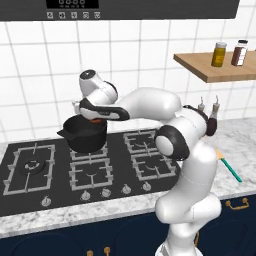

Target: Put the squash and broccoli in the pot. Retrieve the spatula and lightly stir the vegetables in the pot.

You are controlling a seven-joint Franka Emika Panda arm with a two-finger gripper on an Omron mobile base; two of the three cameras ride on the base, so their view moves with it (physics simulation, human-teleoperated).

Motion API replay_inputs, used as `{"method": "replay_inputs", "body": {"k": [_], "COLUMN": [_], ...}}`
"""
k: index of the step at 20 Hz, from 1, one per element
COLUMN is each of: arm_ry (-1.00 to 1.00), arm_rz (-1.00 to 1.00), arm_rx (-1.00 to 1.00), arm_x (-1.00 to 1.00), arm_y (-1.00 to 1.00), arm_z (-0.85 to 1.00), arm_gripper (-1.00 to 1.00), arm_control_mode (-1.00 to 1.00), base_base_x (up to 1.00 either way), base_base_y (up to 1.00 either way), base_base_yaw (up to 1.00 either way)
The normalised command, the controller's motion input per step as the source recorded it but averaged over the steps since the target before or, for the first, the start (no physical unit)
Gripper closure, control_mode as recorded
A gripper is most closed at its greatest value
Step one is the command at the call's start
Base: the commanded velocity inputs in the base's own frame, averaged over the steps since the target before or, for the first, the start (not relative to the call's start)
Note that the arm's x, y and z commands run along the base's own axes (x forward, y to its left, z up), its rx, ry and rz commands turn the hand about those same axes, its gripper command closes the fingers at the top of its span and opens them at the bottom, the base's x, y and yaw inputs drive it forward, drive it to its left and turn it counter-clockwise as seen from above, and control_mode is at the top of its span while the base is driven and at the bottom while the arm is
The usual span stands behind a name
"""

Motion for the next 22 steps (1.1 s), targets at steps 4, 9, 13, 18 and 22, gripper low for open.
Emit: {"method": "replay_inputs", "body": {"k": [4,9,13,18,22], "arm_ry": [0.00,0.02,0.03,0.05,0.00], "arm_rz": [0.03,0.00,0.00,0.00,0.00], "arm_rx": [0.04,0.02,0.00,0.03,0.04], "arm_x": [0.44,0.21,0.19,0.07,0.00], "arm_y": [0.33,0.23,0.01,-0.02,-0.09], "arm_z": [-0.56,-0.59,-0.48,-0.31,-0.04], "arm_gripper": [1.00,1.00,1.00,-1.00,-1.00], "arm_control_mode": [-1.00,-1.00,-1.00,-1.00,-1.00], "base_base_x": [0.00,0.00,0.00,0.00,0.00], "base_base_y": [0.00,0.00,0.00,0.00,0.00], "base_base_yaw": [0.00,0.00,0.00,0.00,0.00]}}
